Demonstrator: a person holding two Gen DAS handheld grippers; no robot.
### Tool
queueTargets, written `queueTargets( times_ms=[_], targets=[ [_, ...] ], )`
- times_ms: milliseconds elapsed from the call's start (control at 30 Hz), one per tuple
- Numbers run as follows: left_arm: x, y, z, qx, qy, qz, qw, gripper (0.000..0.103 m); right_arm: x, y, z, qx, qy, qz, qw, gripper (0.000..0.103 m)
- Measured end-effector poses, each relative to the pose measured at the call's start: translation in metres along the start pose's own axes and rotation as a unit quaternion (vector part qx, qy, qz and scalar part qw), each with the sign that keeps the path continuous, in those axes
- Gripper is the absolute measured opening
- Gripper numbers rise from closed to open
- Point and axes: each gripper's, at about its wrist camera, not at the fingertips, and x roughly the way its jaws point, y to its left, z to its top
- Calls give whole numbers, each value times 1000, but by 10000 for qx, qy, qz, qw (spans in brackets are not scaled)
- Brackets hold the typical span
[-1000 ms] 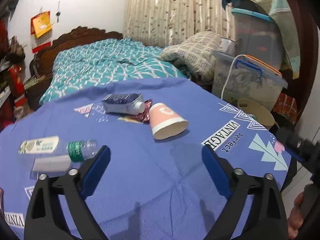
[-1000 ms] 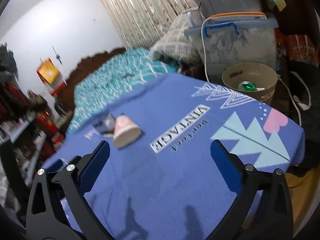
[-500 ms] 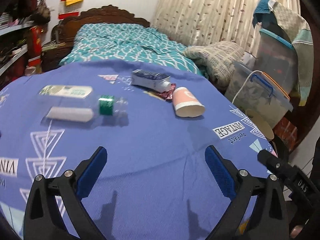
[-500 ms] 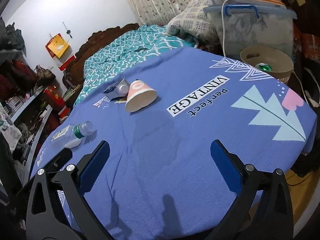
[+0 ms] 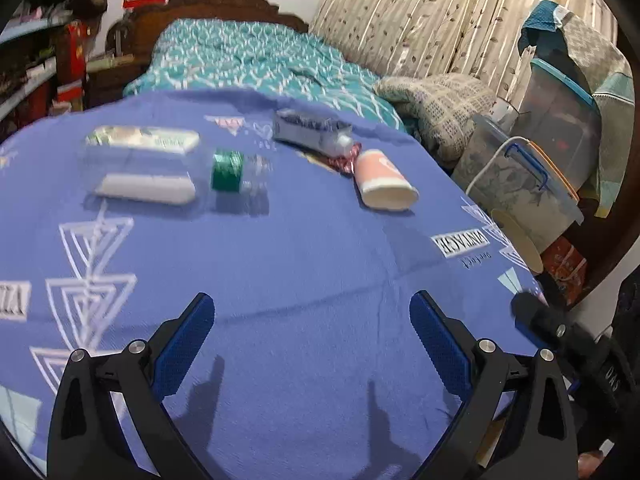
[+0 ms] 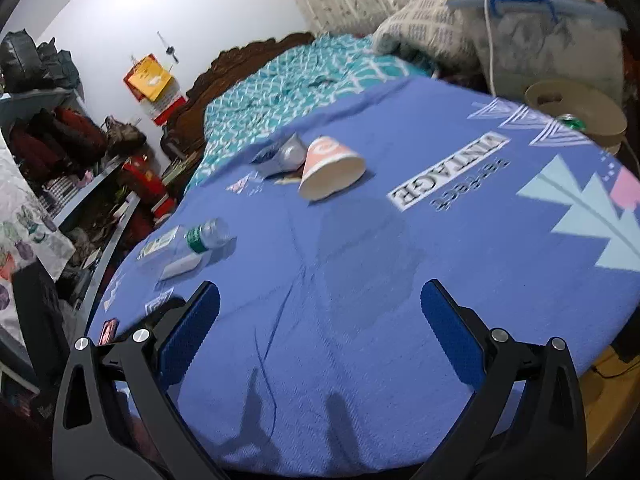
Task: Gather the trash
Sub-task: 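Grasp clear water bottle with left tool while right tool grasps red wrapper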
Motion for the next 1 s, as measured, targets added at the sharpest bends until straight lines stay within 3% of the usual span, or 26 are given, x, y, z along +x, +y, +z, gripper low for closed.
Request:
queueTargets(
  times_ms=[100,167,333,367,500,700,767,833,933,1000],
  targets=[
    [-6,13,14,0,-279,183,9994,94,11,-2,-1,-18,261,29,9997,100],
    [-5,26,24,-62,-205,212,9995,94,17,-4,2,1,323,50,9995,99],
    [10,65,45,-677,222,-254,9971,93,57,26,44,-837,449,458,9944,51],
    [12,71,47,-816,290,-322,9957,93,73,39,55,-1078,495,542,9915,48],
    [19,89,51,-1203,424,-405,9910,92,154,101,88,-1981,906,745,9731,45],
    [34,131,55,-1952,724,-416,9772,92,249,147,89,-2638,1647,703,9478,43],
    [34,143,57,-2088,713,-303,9749,92,249,145,76,-2560,1950,892,9426,42],
    [33,154,61,-2171,671,-246,9735,92,236,142,57,-2297,2347,1555,9316,42],
    [35,157,65,-2050,584,6,9770,92,215,140,25,-2197,2647,2120,9147,42],
    [39,153,67,-1901,576,124,9800,92,206,128,22,-2055,2540,2109,9213,42]
  ],
)
